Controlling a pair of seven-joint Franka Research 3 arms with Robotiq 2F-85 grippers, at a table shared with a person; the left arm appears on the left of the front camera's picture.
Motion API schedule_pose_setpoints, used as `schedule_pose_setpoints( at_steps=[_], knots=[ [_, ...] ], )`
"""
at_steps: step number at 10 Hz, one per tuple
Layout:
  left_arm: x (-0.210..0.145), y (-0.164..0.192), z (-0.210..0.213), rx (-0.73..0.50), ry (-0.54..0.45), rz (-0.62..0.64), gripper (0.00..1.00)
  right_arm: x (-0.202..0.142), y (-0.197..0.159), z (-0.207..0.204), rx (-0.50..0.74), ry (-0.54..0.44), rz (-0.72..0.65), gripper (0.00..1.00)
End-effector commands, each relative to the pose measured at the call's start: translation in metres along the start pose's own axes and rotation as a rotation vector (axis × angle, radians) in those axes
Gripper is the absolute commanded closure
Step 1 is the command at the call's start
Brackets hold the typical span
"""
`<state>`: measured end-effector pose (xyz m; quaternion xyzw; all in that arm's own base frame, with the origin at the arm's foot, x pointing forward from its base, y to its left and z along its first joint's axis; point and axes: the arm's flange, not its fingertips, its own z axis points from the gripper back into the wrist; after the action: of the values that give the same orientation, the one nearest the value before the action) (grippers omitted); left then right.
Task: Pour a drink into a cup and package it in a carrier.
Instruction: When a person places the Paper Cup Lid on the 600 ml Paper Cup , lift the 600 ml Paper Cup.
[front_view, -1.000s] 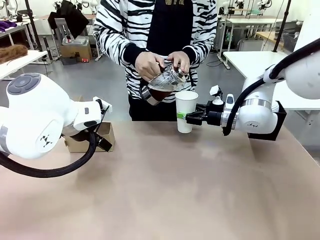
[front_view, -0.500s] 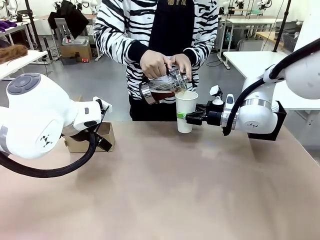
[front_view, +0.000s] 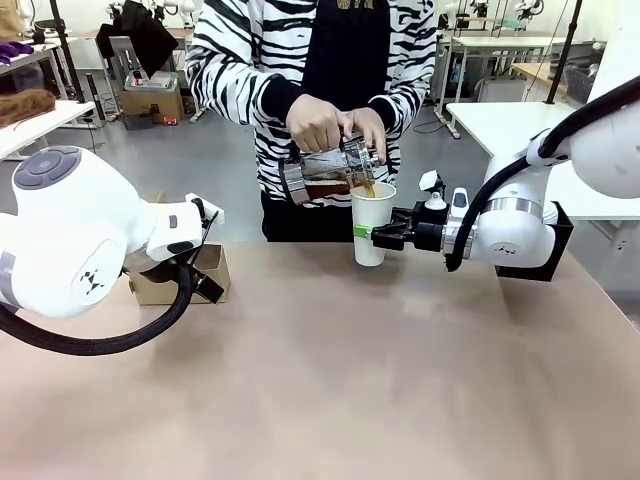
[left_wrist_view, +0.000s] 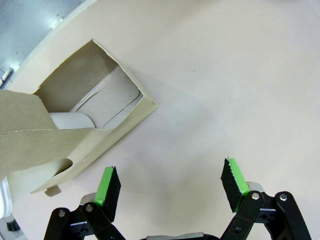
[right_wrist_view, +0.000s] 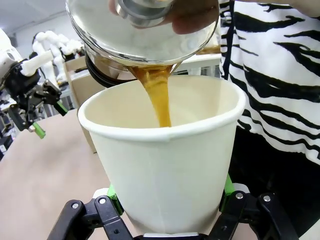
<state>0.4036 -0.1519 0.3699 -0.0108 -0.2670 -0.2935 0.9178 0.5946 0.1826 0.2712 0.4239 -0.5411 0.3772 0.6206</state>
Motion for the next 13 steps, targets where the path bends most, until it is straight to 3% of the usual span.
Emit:
schedule_pose_setpoints(
  at_steps=[1,13],
  knots=[
    [0.0000,0.0001,0.0005,-0.002,-0.002,0.001,0.00,0.0014,0.0009,-0.0008,-0.005,0.018,-0.010,0.19],
    [0.0000,0.0001,0.0005,-0.002,-0.002,0.001,0.00,0.0014,0.0009,-0.0008,-0.005,0.018,-0.010,0.19]
  ],
)
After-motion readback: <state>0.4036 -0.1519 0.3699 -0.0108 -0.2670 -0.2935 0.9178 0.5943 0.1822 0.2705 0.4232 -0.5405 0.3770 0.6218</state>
